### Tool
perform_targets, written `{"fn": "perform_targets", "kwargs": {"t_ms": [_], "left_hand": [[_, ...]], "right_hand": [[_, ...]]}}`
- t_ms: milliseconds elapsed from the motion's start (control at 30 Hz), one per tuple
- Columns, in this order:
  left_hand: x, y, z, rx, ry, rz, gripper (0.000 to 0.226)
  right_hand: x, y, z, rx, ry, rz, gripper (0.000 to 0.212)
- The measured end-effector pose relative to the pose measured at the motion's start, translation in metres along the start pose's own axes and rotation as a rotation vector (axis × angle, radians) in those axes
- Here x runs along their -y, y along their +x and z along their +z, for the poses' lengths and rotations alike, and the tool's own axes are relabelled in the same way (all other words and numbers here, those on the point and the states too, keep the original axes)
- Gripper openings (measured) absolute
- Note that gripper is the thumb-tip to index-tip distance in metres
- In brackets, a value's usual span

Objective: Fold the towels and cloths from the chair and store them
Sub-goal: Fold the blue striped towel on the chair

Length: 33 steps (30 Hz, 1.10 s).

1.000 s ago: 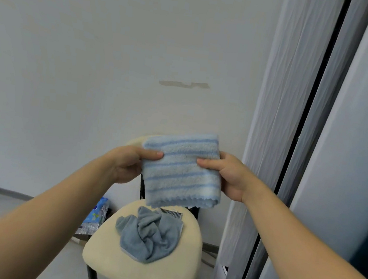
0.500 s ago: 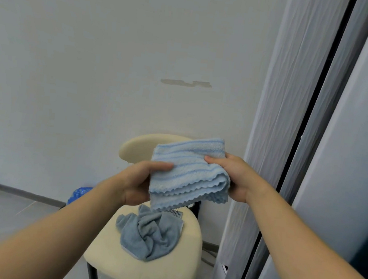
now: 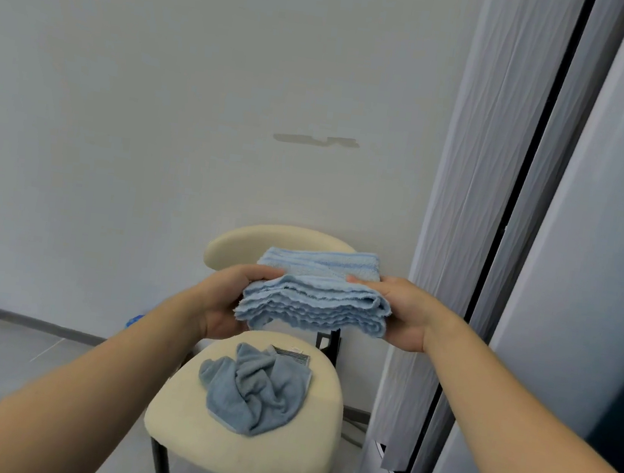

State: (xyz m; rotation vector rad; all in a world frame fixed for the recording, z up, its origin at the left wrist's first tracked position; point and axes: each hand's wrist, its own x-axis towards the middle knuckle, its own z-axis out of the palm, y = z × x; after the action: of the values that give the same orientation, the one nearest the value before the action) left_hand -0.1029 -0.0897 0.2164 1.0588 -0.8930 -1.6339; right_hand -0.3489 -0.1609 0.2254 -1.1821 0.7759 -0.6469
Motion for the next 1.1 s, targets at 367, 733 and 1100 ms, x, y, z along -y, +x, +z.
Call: {"fn": "perform_targets", "kwargs": {"t_ms": [367,733,1100], "left_hand": [[0.042,0.037,-0.038,-0.037,-0.137,-0.16,0.054],[-0.011,0.082,-0.067,-0.145,-0.16,-0.342,0.033],[-0.219,-0.042,0.005,-0.387,-0.289,-0.297,0.034]], "right_hand": [[-0.057,0.037,-0.014,0.03,0.074,0.074,0.025],[-0.03,0.13,-0.014,0.146,0.271,0.286,0.061],[0.174,0.057,0.073,0.217,0.41,0.342,0.094]]}}
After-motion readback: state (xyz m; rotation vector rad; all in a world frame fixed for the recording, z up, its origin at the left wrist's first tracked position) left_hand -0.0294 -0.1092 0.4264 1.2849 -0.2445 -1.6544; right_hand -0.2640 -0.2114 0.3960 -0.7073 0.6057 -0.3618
